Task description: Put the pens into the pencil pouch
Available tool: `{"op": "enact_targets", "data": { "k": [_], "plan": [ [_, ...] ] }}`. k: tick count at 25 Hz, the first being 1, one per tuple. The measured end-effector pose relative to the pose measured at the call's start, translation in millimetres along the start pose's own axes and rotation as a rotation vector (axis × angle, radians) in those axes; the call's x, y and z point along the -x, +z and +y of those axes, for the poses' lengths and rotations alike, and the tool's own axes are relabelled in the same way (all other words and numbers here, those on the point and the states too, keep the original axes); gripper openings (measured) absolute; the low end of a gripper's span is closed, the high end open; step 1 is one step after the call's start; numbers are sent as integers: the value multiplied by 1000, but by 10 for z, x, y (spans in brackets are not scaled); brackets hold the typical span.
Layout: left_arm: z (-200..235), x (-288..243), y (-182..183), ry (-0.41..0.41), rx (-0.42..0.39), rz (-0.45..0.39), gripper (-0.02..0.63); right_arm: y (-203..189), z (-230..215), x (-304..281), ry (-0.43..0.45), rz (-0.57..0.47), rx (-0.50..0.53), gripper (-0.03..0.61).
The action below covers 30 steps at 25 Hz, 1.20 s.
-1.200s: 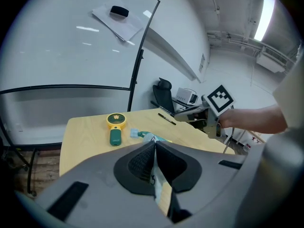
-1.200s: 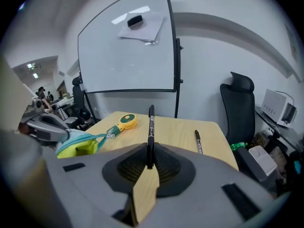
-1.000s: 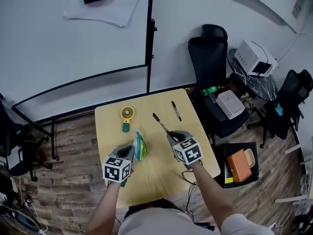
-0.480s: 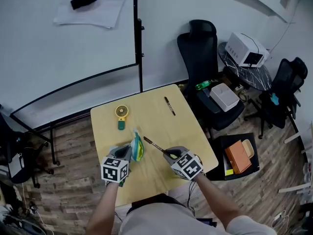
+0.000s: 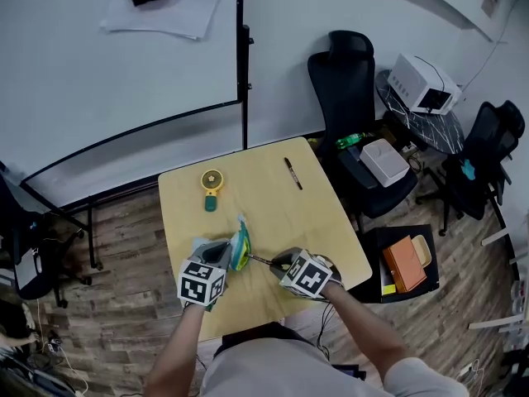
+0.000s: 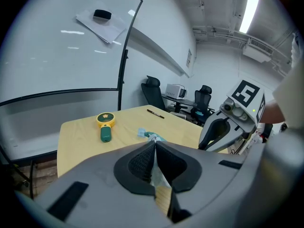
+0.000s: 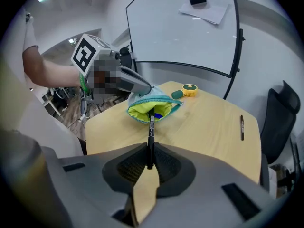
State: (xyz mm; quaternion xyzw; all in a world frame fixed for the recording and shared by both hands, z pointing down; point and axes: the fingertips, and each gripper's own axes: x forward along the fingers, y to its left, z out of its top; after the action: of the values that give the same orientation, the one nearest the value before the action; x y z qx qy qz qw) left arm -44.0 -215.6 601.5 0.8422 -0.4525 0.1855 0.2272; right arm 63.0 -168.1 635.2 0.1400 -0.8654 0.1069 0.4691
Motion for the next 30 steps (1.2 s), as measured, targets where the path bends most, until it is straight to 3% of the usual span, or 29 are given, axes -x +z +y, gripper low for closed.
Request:
{"op": "enact_targets", "data": {
  "k": [11,22,26,30],
  "plan": [
    [-272,57,-86,-77,14,5,14,443,188,-467,86,-25,113,48],
    [-188,164,-109,-73,66,-11,14,580,250,-614,77,-48,126,51],
    [-140,149,-81,-65,83,-20,14,596,210,-556,59,-91,110,149],
    [-67,123,-34,-47,90,-27,14,664,118,-319,21,-146,71,198]
  ]
}}
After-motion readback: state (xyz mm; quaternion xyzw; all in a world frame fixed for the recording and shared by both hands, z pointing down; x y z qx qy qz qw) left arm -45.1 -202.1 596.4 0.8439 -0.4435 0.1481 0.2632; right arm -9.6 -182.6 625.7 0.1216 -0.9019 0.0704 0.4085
